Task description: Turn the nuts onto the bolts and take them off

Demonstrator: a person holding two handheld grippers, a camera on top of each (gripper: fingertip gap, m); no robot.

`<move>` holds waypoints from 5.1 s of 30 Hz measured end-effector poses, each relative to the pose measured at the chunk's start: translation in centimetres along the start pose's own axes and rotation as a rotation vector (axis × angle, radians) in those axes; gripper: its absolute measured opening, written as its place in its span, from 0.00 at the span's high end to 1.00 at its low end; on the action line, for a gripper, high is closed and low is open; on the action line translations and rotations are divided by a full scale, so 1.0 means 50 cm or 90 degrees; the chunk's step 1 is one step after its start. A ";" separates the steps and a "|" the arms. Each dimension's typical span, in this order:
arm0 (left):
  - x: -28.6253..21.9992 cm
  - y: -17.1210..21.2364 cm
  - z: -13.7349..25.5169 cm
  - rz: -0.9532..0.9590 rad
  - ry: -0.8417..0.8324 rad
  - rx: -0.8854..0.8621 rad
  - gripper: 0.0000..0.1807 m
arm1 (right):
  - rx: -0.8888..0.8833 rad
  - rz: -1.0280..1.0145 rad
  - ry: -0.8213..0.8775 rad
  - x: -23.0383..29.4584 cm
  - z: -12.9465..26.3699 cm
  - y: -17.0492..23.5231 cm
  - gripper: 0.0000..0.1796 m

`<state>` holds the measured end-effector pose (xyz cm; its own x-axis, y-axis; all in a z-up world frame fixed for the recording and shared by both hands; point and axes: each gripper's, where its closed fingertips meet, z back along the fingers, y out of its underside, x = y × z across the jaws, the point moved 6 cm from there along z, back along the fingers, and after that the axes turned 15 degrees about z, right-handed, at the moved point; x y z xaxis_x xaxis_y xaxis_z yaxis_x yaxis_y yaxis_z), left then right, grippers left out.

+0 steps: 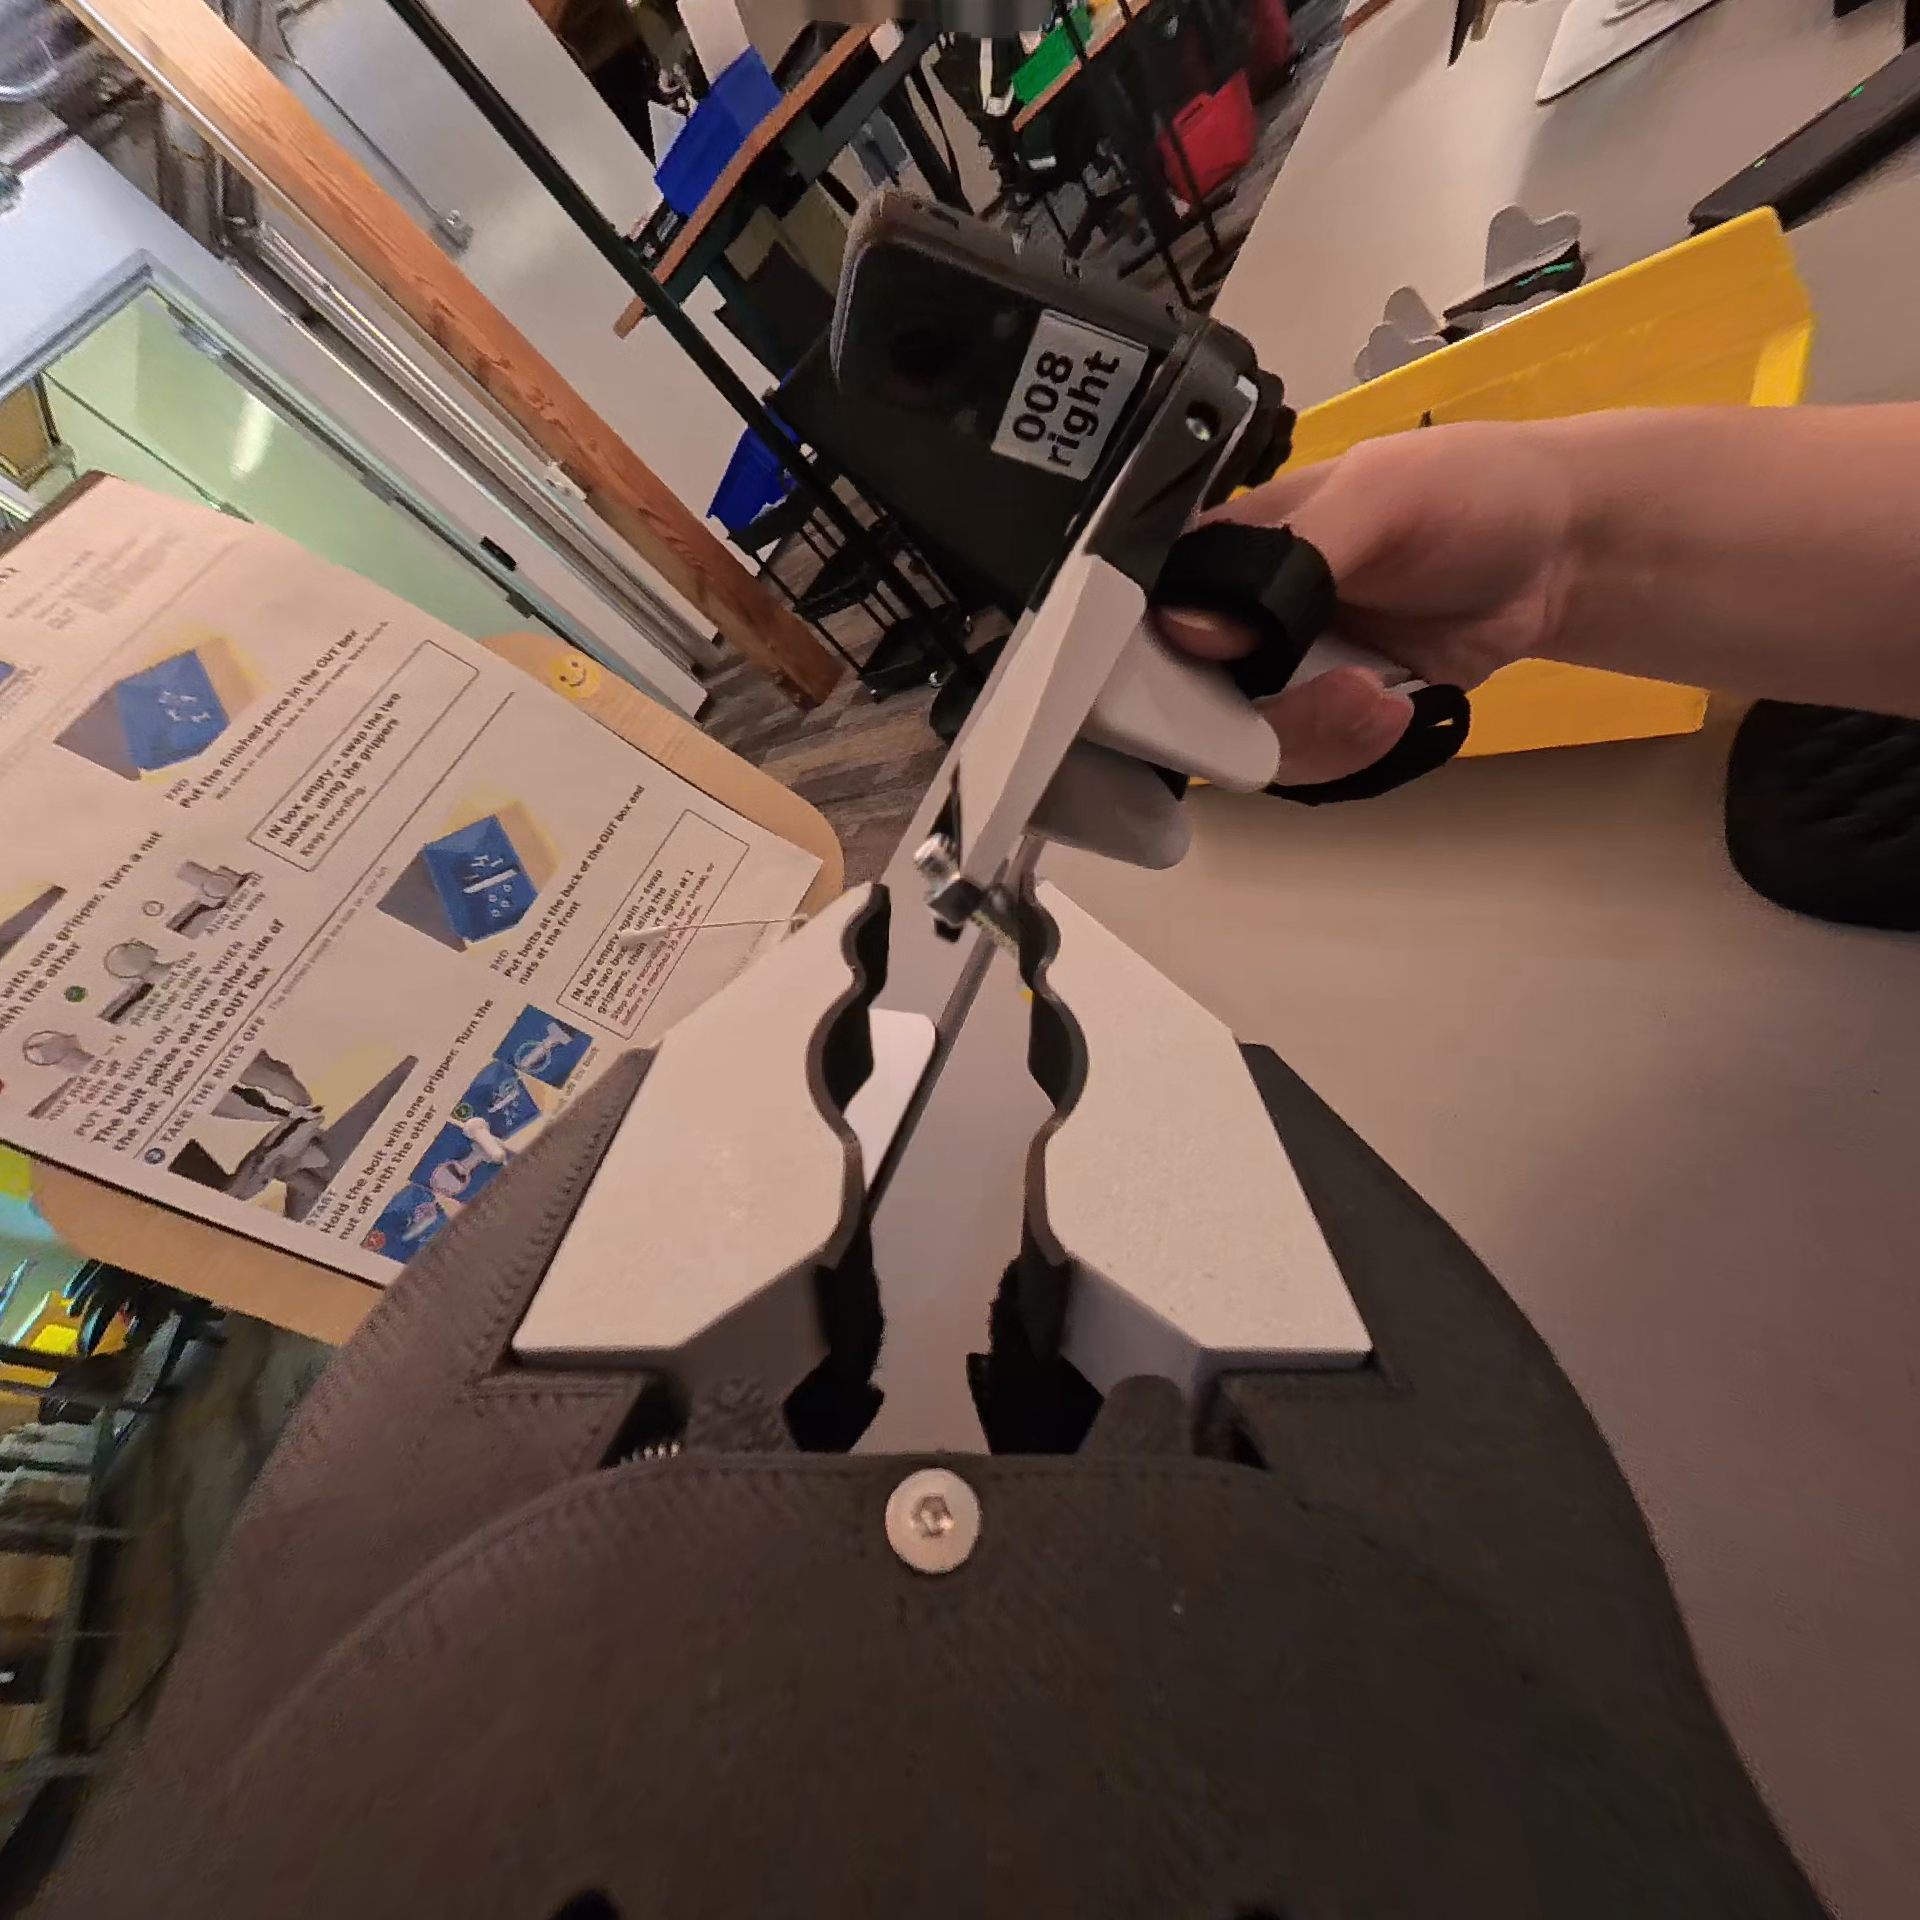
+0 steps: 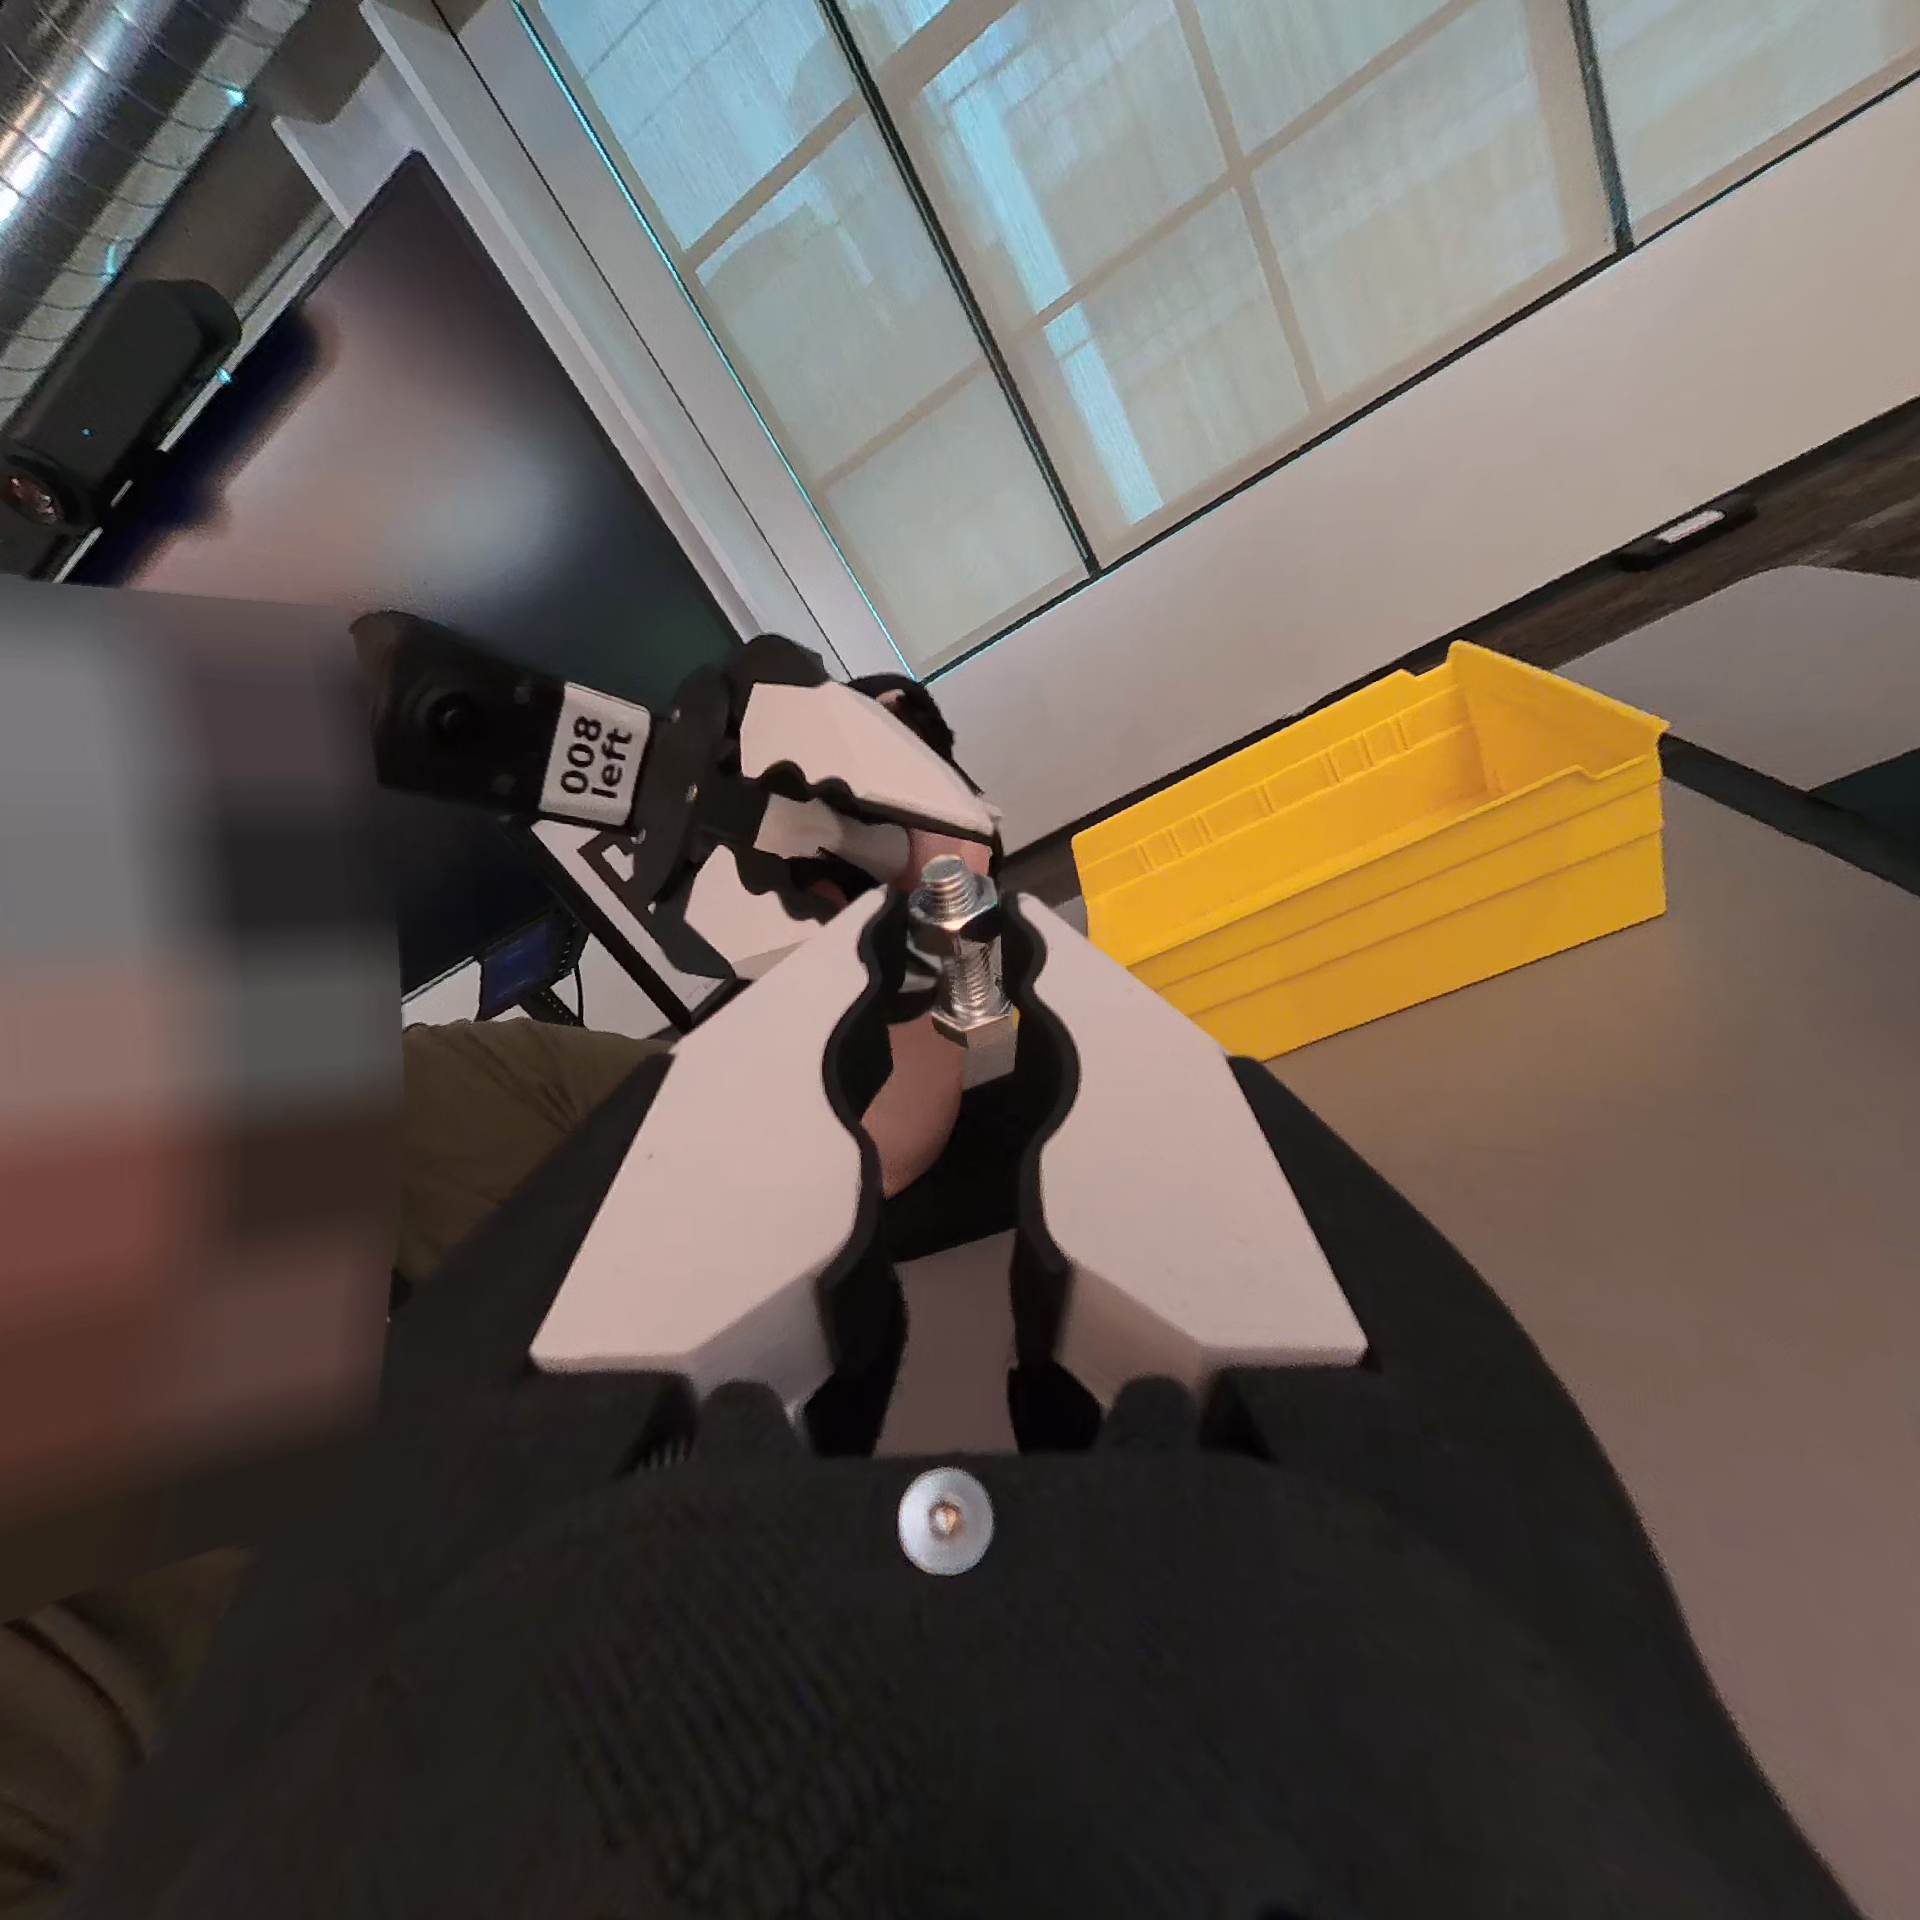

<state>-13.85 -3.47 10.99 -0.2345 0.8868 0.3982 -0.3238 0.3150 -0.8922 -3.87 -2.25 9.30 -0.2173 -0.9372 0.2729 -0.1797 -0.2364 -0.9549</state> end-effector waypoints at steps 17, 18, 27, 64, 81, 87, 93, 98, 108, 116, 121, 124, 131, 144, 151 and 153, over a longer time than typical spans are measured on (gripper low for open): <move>0.019 0.008 -0.007 0.457 0.377 -0.046 0.91 | -0.038 0.117 -0.044 0.047 -0.007 -0.022 0.91; 0.020 0.007 -0.007 0.473 0.393 -0.053 0.92 | -0.041 0.115 -0.046 0.047 -0.007 -0.023 0.91; 0.006 0.015 -0.008 0.402 0.389 -0.055 0.93 | -0.019 0.136 -0.039 0.053 -0.017 -0.019 0.91; -0.004 -0.022 0.040 0.357 0.417 -0.078 0.94 | -0.073 0.138 -0.058 0.044 0.017 -0.032 0.81; -0.020 -0.025 0.037 0.353 0.442 -0.076 0.94 | -0.043 0.262 -0.052 0.132 -0.048 -0.035 0.67; -0.028 -0.033 0.045 0.346 0.448 -0.090 0.96 | -0.085 0.138 -0.005 0.073 0.012 -0.043 0.71; -0.032 -0.034 0.039 0.353 0.450 -0.092 0.96 | -0.073 0.199 -0.022 0.117 0.000 -0.051 0.71; -0.047 -0.032 0.029 0.353 0.472 -0.088 0.96 | -0.053 0.208 -0.037 0.135 -0.022 -0.045 0.70; -0.062 -0.046 0.042 0.347 0.500 -0.107 0.96 | -0.065 0.237 -0.026 0.150 -0.008 -0.055 0.69; -0.078 -0.057 0.050 0.363 0.546 -0.130 0.96 | -0.069 0.207 0.033 0.117 0.039 -0.063 0.70; -0.071 -0.059 0.052 0.356 0.528 -0.140 0.96 | -0.040 0.229 0.072 0.121 0.056 -0.067 0.69; -0.068 -0.060 0.053 0.364 0.526 -0.151 0.96 | 0.023 0.256 0.177 0.086 0.058 -0.052 0.69; -0.048 -0.064 0.063 0.353 0.480 -0.169 0.96 | 0.130 0.326 0.486 0.007 0.110 -0.049 0.75; -0.032 -0.062 0.059 0.355 0.438 -0.171 0.96 | 0.256 0.424 0.652 -0.008 0.149 -0.052 0.81; -0.038 -0.067 0.065 0.344 0.439 -0.172 0.96 | 0.256 0.426 0.655 -0.002 0.148 -0.053 0.82; -0.038 -0.071 0.070 0.341 0.437 -0.180 0.96 | 0.253 0.426 0.660 -0.001 0.153 -0.056 0.82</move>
<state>-15.44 -7.47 14.15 0.3368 0.9161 -0.2175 -0.0708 -0.2057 -0.9760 3.97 -3.52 11.05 -0.8232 -0.3096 -0.4759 0.5085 -0.0293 -0.8605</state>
